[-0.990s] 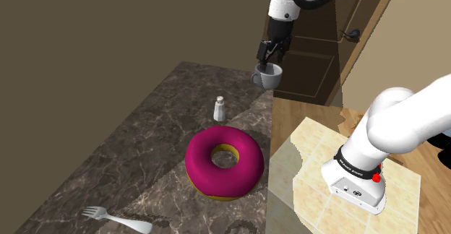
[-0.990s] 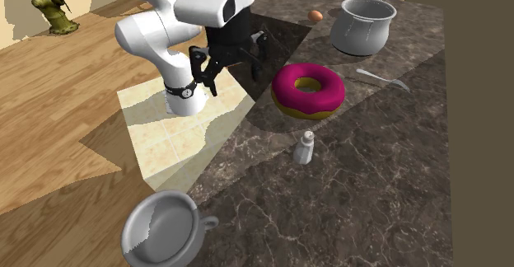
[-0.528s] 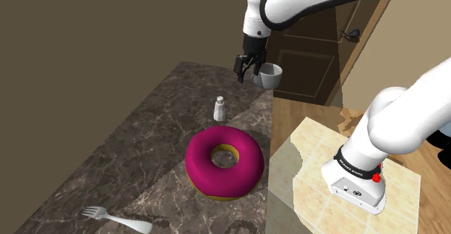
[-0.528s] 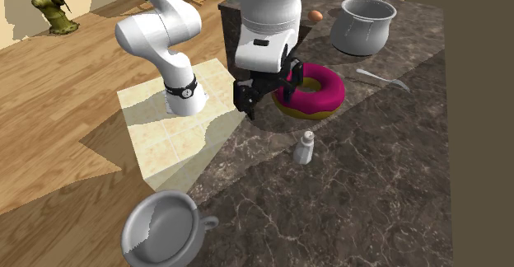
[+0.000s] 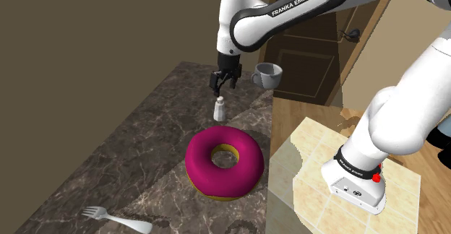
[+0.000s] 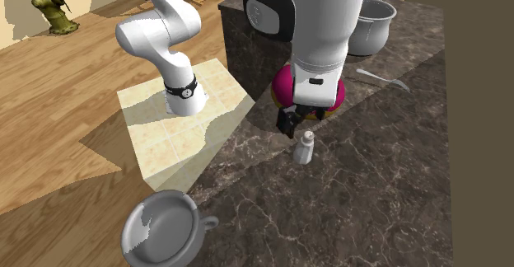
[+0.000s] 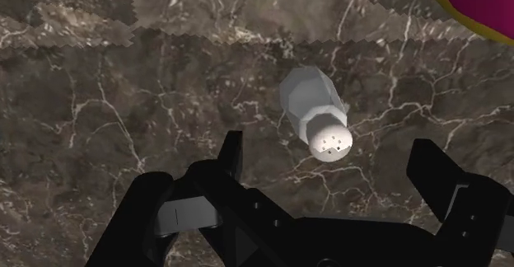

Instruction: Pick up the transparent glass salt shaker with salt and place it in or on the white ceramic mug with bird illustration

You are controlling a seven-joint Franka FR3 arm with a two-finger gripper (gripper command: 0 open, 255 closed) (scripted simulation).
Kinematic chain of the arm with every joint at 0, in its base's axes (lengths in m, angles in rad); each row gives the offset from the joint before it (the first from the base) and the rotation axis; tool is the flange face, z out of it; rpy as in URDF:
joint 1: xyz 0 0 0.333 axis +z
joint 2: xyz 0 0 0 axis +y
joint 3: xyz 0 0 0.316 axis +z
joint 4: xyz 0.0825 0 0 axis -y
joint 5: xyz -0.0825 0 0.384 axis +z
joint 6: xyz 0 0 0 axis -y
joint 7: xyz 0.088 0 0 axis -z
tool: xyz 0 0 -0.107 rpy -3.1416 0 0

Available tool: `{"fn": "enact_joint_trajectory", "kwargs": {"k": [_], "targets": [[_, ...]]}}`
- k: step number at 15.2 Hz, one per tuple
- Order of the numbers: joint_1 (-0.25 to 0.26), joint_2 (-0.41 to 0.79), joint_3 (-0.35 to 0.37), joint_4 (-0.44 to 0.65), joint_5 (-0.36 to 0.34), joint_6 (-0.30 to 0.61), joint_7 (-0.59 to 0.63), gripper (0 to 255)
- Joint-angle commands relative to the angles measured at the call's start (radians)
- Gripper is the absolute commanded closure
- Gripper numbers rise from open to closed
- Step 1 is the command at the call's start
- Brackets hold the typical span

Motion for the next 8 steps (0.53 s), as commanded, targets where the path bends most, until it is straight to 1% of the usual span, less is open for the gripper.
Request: {"fn": "enact_joint_trajectory", "kwargs": {"k": [1, 8], "targets": [[0.003, 0.05, 0.005, 0.02, -0.003, 0.031, 0.002, 0], [0.007, 0.099, 0.009, -0.017, -0.009, 0.118, 0.007, 0]]}}
